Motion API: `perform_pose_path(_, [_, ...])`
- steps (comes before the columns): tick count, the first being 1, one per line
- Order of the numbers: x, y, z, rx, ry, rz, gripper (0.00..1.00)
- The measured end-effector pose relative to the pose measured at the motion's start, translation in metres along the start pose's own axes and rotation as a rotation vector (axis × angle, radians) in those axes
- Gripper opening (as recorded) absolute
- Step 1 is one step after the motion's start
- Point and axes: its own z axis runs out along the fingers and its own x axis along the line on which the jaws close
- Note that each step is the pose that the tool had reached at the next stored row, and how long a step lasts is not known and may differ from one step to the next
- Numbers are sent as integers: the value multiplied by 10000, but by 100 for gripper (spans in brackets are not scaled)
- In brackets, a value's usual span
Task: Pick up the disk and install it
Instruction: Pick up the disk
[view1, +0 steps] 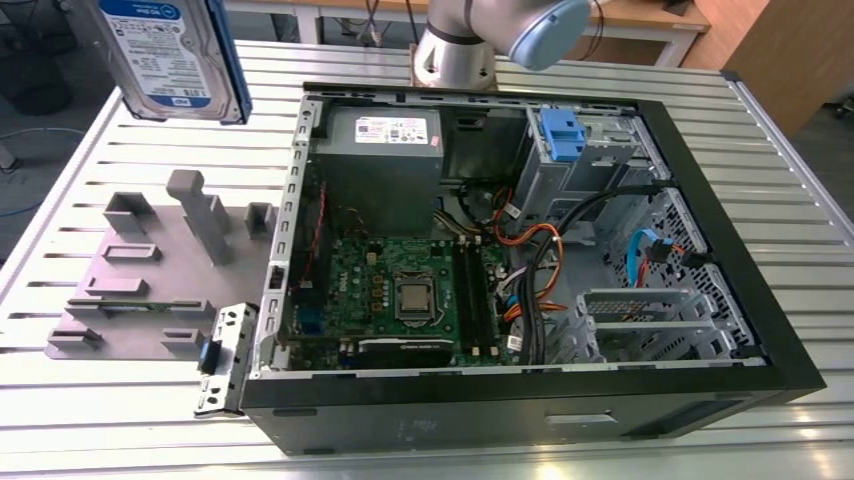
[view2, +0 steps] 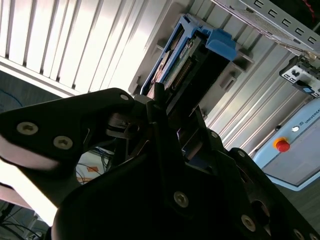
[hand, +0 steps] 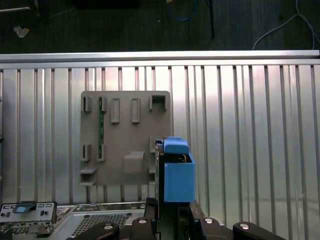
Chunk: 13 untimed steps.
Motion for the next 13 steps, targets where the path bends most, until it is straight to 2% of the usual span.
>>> perform_pose_path(13, [-9,-209,-6,0,-1,0,35])
